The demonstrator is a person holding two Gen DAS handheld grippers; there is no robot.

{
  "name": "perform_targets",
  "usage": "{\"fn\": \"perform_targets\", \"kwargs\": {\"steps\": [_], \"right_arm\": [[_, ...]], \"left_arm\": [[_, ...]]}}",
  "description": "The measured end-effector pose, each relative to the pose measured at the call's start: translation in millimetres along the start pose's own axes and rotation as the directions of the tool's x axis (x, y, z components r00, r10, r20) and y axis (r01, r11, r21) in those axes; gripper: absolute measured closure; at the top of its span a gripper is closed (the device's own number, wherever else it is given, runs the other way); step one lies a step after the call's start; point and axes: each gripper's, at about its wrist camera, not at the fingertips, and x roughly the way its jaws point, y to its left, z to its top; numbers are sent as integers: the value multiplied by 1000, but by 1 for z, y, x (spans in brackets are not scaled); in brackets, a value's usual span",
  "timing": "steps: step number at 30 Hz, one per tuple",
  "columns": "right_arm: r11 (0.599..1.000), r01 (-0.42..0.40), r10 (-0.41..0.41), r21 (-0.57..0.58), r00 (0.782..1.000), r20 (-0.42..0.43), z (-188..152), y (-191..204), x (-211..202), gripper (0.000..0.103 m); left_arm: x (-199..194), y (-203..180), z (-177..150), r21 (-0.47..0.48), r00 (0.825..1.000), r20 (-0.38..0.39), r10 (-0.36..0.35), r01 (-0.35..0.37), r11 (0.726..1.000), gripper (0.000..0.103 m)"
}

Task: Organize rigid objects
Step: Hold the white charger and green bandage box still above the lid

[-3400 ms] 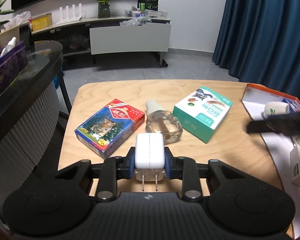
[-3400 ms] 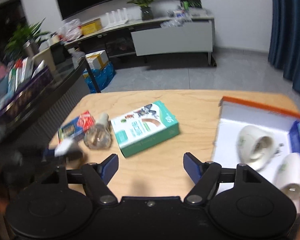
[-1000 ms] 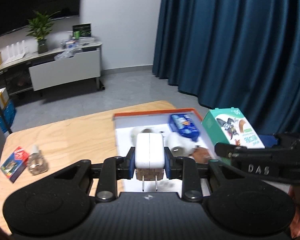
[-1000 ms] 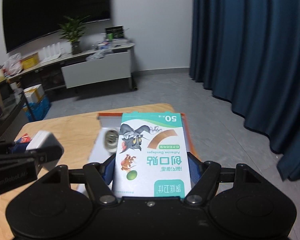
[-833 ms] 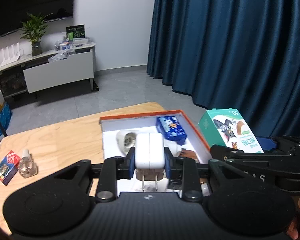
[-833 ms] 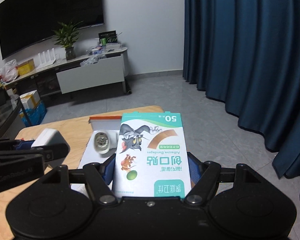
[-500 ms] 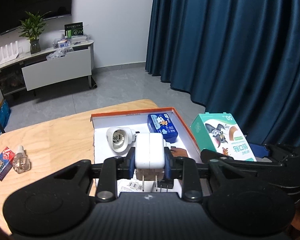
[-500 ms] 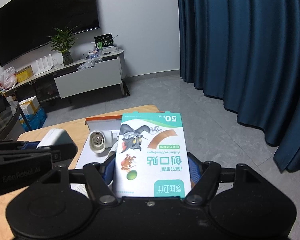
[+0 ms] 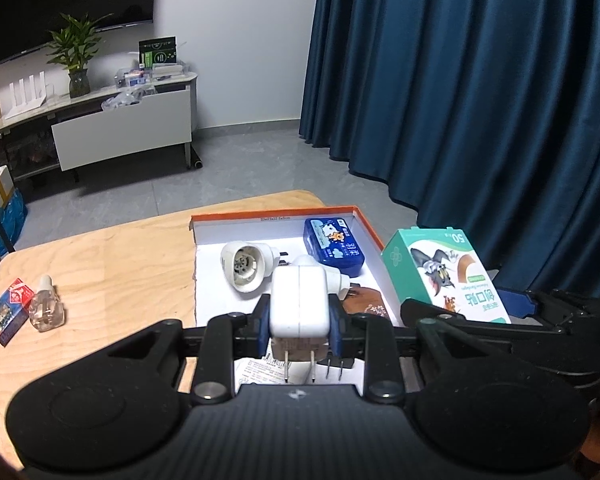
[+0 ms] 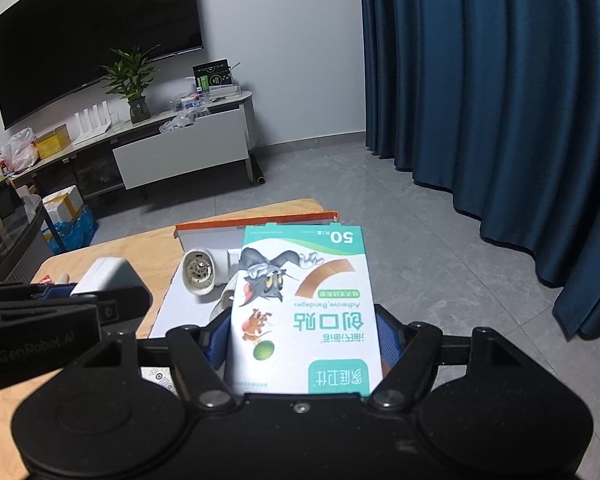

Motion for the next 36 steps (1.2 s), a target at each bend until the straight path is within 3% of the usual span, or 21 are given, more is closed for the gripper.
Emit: {"fn": "perform_targets", "kwargs": {"steps": [36], "right_arm": [[1000,0,0,-5,1000,-9,1,5,9,19]], "left_arm": [[3,5,-4,-25,1000,-4,-9,9,1000,74]]}}
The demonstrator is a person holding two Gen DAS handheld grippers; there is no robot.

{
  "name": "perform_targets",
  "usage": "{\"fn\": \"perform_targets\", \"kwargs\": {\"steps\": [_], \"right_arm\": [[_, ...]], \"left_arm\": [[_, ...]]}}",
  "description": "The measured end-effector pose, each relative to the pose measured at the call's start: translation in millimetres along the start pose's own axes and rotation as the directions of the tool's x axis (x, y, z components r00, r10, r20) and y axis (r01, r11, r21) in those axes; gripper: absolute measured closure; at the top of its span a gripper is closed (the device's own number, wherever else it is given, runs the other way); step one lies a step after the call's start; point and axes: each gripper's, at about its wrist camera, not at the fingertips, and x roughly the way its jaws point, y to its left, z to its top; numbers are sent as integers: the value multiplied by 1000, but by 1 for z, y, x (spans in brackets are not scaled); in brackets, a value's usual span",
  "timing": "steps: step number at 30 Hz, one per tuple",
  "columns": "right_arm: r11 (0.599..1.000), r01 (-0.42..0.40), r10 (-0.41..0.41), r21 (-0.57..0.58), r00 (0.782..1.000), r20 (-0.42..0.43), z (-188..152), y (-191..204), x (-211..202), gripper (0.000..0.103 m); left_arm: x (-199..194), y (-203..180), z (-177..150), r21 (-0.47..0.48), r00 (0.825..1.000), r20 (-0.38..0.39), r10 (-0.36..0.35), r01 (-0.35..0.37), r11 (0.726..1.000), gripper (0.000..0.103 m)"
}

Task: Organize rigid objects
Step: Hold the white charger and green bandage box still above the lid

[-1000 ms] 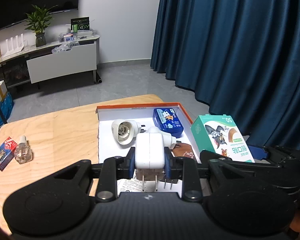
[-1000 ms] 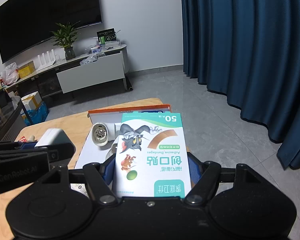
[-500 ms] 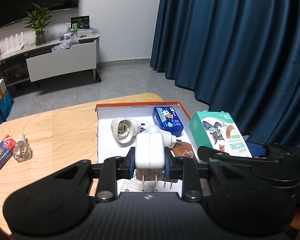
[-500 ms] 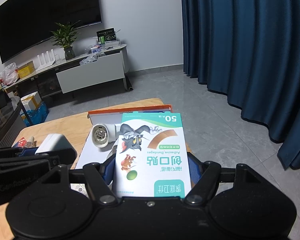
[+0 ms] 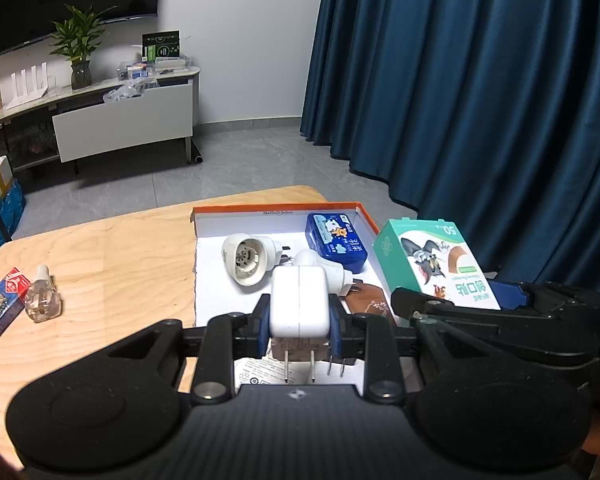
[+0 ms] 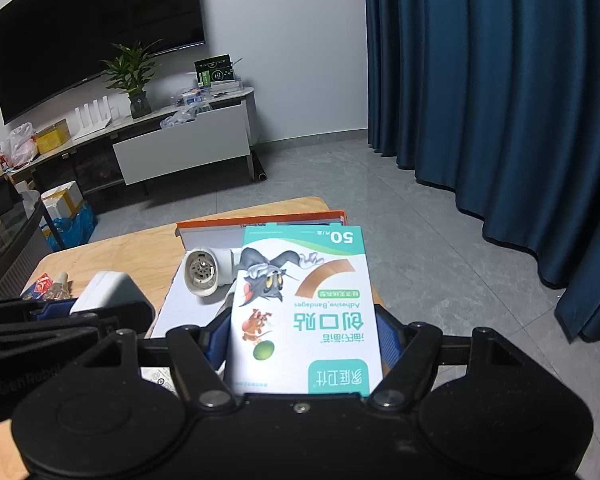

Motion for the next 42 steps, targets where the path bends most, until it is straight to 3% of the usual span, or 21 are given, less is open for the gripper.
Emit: {"fn": "perform_targets", "kwargs": {"steps": [42], "right_arm": [[1000,0,0,-10,1000,-16,-4,2,13,19]], "left_arm": [[5,2,-1,-11,1000,-6,-9,9,1000,74]]}}
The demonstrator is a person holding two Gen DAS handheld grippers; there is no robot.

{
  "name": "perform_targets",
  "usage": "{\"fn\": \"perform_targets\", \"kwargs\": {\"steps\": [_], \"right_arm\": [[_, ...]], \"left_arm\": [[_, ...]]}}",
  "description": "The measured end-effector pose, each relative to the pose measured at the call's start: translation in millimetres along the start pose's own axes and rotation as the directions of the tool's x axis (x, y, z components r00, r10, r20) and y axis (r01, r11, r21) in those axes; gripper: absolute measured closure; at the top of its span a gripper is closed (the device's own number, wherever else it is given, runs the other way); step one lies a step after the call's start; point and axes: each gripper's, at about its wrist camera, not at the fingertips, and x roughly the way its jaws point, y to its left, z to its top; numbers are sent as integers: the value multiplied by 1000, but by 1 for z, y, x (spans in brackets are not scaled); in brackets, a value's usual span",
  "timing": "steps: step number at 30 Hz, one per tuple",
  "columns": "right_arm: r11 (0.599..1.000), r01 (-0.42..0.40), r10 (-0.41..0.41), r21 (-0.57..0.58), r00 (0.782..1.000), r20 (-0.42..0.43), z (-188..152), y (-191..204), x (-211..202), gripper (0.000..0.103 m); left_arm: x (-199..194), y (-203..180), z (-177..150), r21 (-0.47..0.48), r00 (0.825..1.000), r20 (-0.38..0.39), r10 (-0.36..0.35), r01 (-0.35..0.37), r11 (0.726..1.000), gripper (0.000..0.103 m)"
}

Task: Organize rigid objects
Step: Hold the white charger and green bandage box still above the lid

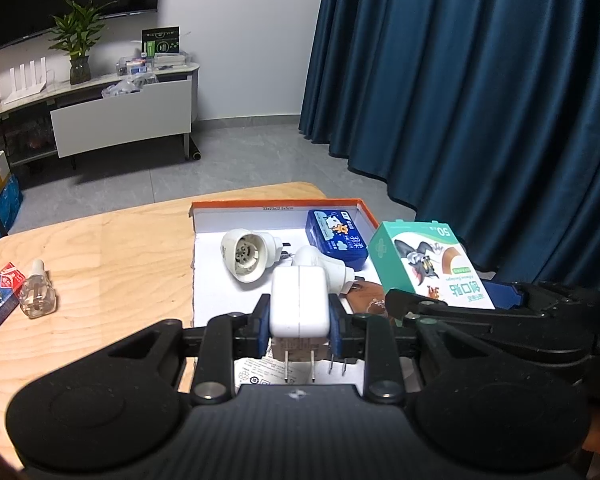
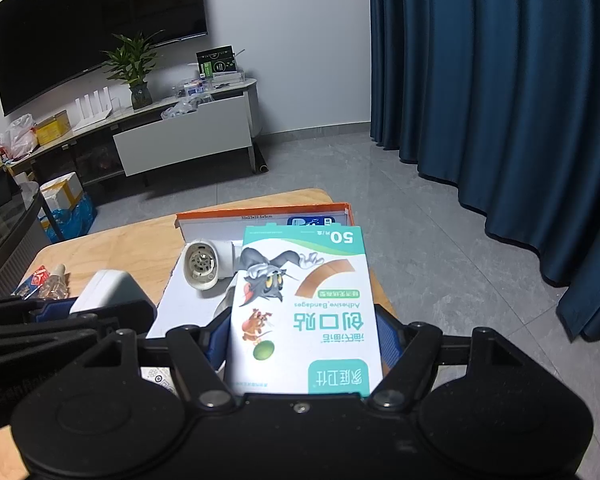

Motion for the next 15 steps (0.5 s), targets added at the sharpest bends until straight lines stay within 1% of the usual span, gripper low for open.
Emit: {"fn": "perform_targets", "kwargs": {"steps": [15], "right_arm": [[1000,2,-2,0,1000,-4,0,1,1,19]], "left_arm": [[1,0,0,3,1000,-3,-5,5,1000,74]]}}
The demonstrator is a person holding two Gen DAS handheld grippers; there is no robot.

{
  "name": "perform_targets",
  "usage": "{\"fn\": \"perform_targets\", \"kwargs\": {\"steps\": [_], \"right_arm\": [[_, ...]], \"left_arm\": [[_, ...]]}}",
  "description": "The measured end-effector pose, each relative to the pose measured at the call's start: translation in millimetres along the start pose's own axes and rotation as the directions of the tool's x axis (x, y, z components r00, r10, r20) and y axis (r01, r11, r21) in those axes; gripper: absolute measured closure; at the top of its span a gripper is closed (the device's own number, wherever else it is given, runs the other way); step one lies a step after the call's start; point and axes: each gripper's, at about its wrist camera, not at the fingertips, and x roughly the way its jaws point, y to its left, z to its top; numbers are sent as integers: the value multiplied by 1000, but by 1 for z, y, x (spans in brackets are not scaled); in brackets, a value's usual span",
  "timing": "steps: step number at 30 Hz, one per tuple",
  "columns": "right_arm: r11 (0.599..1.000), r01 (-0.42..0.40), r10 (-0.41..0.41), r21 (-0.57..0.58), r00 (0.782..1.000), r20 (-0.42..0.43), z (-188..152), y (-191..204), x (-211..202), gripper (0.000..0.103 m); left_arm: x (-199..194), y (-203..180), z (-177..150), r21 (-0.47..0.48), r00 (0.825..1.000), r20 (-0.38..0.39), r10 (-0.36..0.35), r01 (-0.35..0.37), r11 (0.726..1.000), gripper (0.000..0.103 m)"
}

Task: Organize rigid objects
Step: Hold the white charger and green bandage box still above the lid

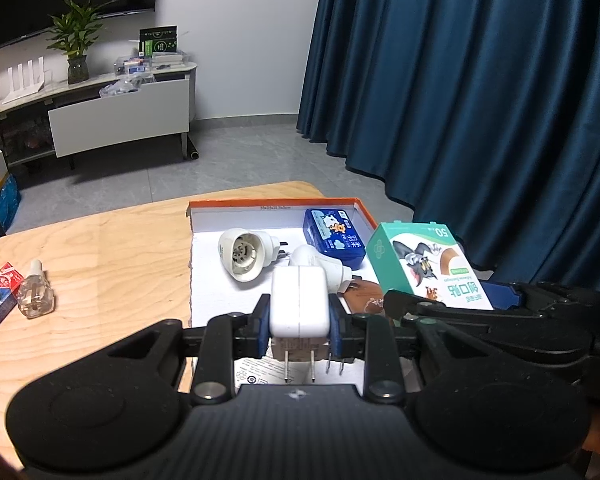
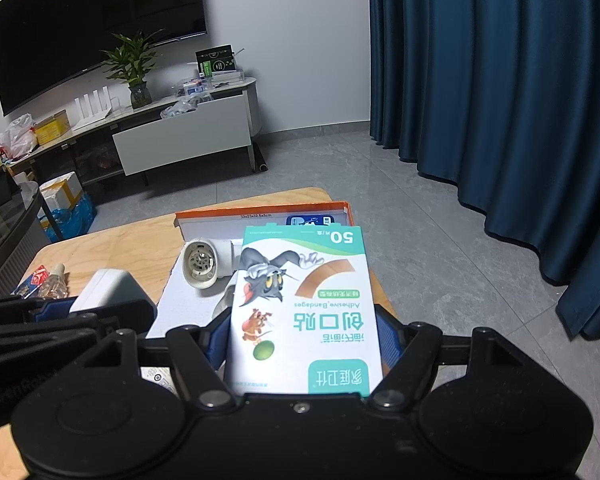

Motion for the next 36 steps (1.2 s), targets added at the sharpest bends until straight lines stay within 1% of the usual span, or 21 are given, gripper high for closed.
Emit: {"fn": "perform_targets", "kwargs": {"steps": [10,29,36], "right_arm": [[1000,3,-3,7,1000,-9,-9,-5,3,19],[999,36,-34,37,999,-39,-11,-17,-2,19],[999,30,-28,39,998,-57,-13,-17,-1,19]], "left_arm": [[3,1,-2,2,1000,-11,-7,7,1000,74],[6,3,-5,2,999,-20,-26,26,1000,74],[8,2,-5,4,999,-22,-31,31,1000,74]]}}
